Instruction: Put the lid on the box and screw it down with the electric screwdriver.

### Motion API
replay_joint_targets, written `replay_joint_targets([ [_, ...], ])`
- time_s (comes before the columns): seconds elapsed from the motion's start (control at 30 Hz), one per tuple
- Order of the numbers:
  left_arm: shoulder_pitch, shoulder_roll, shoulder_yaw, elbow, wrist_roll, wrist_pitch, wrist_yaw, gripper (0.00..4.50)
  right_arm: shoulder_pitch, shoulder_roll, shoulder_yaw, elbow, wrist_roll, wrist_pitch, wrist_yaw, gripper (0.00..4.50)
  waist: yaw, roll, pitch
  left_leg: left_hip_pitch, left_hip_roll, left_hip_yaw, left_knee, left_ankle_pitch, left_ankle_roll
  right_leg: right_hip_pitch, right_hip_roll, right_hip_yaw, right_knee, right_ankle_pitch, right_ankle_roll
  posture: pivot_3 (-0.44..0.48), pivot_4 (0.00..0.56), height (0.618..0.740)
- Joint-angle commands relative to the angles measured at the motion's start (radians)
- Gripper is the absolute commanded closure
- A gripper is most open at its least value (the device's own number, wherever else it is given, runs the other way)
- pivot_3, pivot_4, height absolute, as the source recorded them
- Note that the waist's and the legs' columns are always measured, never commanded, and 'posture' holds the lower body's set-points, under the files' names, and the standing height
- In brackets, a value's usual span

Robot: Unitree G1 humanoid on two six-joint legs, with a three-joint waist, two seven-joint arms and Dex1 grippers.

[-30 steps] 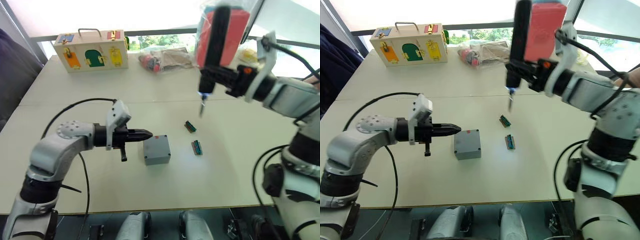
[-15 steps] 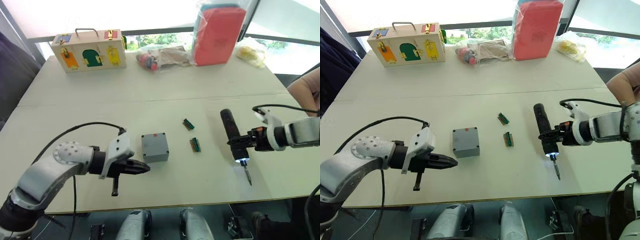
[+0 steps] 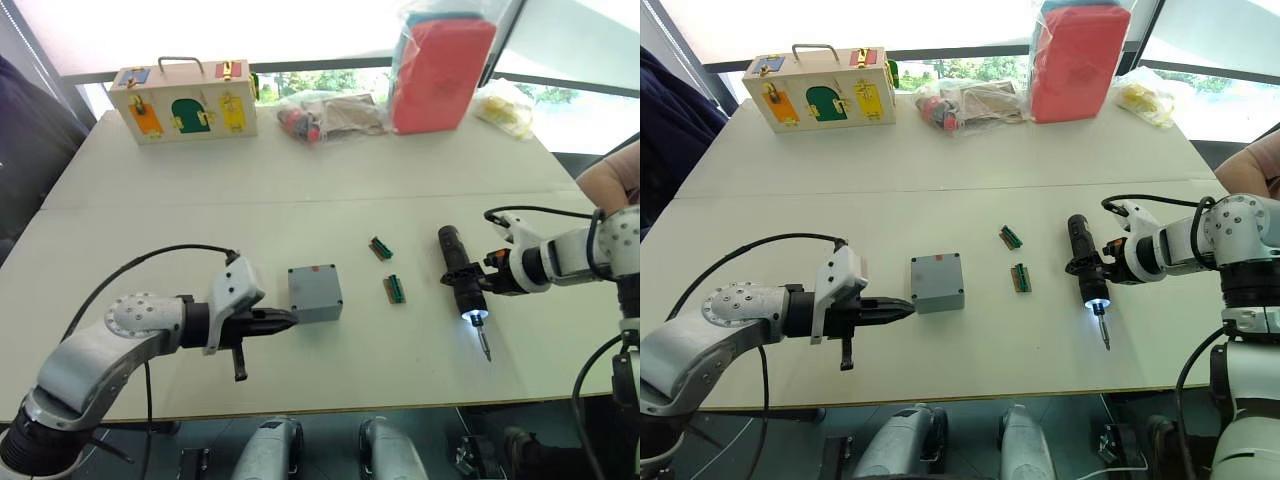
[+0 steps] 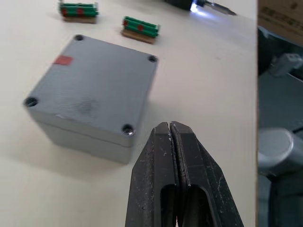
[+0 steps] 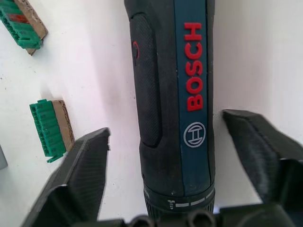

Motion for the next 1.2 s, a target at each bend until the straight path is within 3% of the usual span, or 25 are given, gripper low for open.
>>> replay_joint_targets([
  [0.03,-0.102,-0.103,0.19,0.081,-0.101,0.094,0.182,4.5,-0.026,0.003,-0.115,-0.111,-0.046,-0.112,0.074,0.03,0.012,0.0,0.0,0.0,0.0,0.0,0.001,0.0,0.0,0.0,0.0,0.0,0.0,0.0,0.001,0.0,0.15,0.74],
  [0.13,-0.133,-0.134,0.261,0.12,-0.099,0.081,0.243,4.5,-0.049,0.045,-0.229,-0.206,-0.011,-0.196,0.128,0.03,0.011,0.0,0.001,-0.001,0.0,0.0,0.001,0.0,0.0,-0.001,0.002,0.0,0.001,0.003,0.005,0.0,0.15,0.74],
  [0.17,-0.134,-0.184,0.292,0.138,-0.093,0.013,0.266,4.5,-0.037,0.077,-0.288,-0.278,0.019,-0.243,0.136,0.03,0.01,0.0,0.001,-0.001,0.0,0.0,0.001,0.0,0.0,-0.001,0.002,0.0,0.001,0.003,0.005,0.0,0.15,0.74],
  [0.27,-0.098,-0.172,0.27,0.158,-0.049,0.016,0.293,4.5,0.071,0.162,-0.353,-0.548,0.06,-0.372,0.201,0.03,0.011,-0.003,0.0,-0.001,0.0,0.0,0.0,0.003,-0.005,-0.001,0.003,0.001,0.0,0.003,0.005,0.0,0.15,0.74],
  [0.37,-0.063,-0.147,0.222,0.16,-0.043,0.034,0.268,4.5,0.203,0.166,-0.269,-0.752,0.033,-0.426,0.283,0.03,0.015,-0.004,-0.001,0.0,0.001,-0.001,-0.001,0.003,-0.006,0.0,0.004,0.001,-0.001,0.002,0.005,0.0,0.15,0.74],
  [0.5,-0.003,-0.105,0.092,0.177,0.03,0.017,0.235,4.5,0.425,0.103,-0.058,-0.975,-0.105,-0.56,0.43,0.03,0.015,-0.004,-0.001,0.0,-0.002,-0.001,0.001,-0.001,0.001,0.001,0.0,0.001,0.0,0.003,0.005,0.0,0.15,0.74],
  [0.6,0.01,-0.125,0.023,0.145,0.055,0.01,0.247,4.5,0.524,0.075,0.072,-1.003,-0.244,-0.656,0.468,0.03,0.015,-0.004,-0.001,0.001,-0.003,-0.001,0.002,-0.001,0.001,0.001,-0.002,0.001,0.0,0.003,0.004,0.0,0.15,0.74],
  [0.83,-0.01,-0.157,-0.056,0.145,0.092,-0.013,0.241,4.5,0.516,0.135,0.202,-0.941,-0.397,-0.735,0.472,0.03,0.013,-0.004,-0.001,0.001,-0.001,-0.001,0.0,0.002,-0.005,-0.001,-0.002,0.003,0.001,0.003,0.004,0.0,0.15,0.74],
  [1.03,-0.079,-0.182,-0.122,0.196,0.136,-0.034,0.227,4.5,0.492,0.199,0.272,-0.936,-0.423,-0.714,0.498,0.03,0.017,-0.004,-0.001,0.001,-0.001,-0.002,0.0,0.001,-0.003,-0.001,-0.001,0.002,0.001,0.004,0.003,0.0,0.15,0.74],
  [1.2,-0.164,-0.214,-0.157,0.297,0.173,-0.078,0.191,4.5,0.5,0.25,0.249,-0.992,-0.357,-0.644,0.486,0.03,0.015,-0.004,-0.001,0.001,-0.001,-0.002,0.0,0.002,-0.004,-0.001,-0.001,0.001,0.001,0.004,0.003,0.0,0.15,0.74],
])
